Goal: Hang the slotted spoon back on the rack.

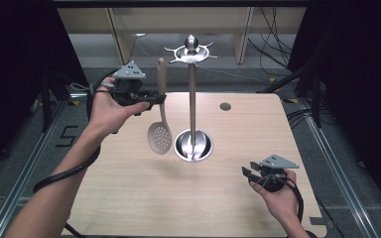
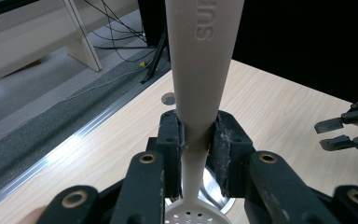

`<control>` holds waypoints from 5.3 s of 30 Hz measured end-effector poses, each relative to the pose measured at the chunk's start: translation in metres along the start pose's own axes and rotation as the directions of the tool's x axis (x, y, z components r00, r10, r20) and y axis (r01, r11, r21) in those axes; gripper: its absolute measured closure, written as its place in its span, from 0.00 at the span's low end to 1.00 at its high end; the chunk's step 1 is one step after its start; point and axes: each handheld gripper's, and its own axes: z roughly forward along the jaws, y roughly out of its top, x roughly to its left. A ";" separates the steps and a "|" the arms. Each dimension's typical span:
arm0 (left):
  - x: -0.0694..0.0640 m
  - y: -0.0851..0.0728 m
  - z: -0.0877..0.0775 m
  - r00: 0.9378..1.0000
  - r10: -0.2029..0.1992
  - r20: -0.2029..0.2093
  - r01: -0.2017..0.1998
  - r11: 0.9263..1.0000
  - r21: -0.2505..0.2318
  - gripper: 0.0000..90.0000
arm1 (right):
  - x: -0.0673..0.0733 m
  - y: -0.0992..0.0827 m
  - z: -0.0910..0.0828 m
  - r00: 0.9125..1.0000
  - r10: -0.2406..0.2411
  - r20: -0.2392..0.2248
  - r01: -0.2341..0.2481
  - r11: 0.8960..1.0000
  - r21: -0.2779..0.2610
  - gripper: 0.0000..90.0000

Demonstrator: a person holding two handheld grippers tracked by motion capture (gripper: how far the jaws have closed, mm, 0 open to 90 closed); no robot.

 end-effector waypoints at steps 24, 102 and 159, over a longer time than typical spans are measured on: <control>0.001 0.008 0.009 1.000 0.007 0.009 -0.007 1.000 0.023 0.81 | 0.000 0.000 0.000 1.000 -0.002 0.001 0.002 1.000 0.003 0.66; -0.002 0.010 0.034 1.000 0.000 0.005 0.000 1.000 0.024 0.80 | -0.003 0.000 0.000 0.999 -0.044 0.004 0.044 0.999 -0.011 0.66; -0.003 -0.078 -0.037 0.990 -0.084 -0.110 0.063 0.981 -0.185 0.33 | -0.004 0.000 0.000 1.000 -0.029 0.011 0.029 1.000 -0.012 0.66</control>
